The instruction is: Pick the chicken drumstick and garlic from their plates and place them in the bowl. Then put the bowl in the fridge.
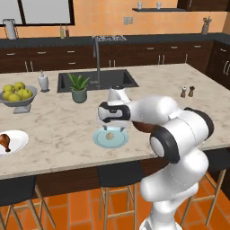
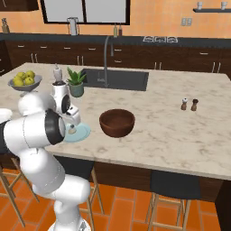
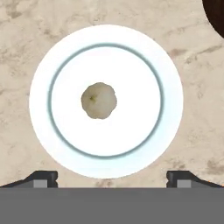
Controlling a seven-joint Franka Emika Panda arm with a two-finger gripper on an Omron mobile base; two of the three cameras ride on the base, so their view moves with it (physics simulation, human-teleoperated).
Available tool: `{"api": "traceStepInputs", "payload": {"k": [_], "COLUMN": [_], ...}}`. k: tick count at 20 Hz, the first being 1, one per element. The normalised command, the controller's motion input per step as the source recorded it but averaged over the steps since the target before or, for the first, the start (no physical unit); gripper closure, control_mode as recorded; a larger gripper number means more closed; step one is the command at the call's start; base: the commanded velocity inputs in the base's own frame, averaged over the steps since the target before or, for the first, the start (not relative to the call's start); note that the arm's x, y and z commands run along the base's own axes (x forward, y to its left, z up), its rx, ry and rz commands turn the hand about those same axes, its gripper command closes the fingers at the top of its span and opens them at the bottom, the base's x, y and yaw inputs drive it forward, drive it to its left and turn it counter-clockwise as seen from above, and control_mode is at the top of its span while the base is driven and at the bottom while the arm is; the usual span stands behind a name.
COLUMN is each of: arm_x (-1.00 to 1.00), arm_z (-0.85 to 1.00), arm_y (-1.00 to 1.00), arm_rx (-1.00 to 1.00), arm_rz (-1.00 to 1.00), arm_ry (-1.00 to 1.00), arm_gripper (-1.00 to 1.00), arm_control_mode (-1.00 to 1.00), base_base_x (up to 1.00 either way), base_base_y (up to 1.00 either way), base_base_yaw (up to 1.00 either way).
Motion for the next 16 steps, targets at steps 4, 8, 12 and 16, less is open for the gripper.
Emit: {"api": "traceStepInputs", "payload": {"k": [4,8,12,16], "arm_x": [0.46,0.32,0.26,0.22], "arm_z": [-0.52,-0.46,-0.47,-0.47], "arm_y": [0.0,0.0,0.01,0.03], "arm_rx": [0.02,0.0,0.0,0.0], "arm_rz": [-0.01,0.0,0.0,0.0], "arm_ry": [0.1,0.09,0.05,0.01], "arm_gripper": [-1.0,-1.0,-1.0,-1.0], "arm_control_mode": [-1.0,-1.0,-1.0,-1.0], "base_base_x": [0.0,0.0,0.0,0.0], "base_base_y": [0.0,0.0,0.0,0.0], "base_base_yaw": [0.0,0.0,0.0,0.0]}}
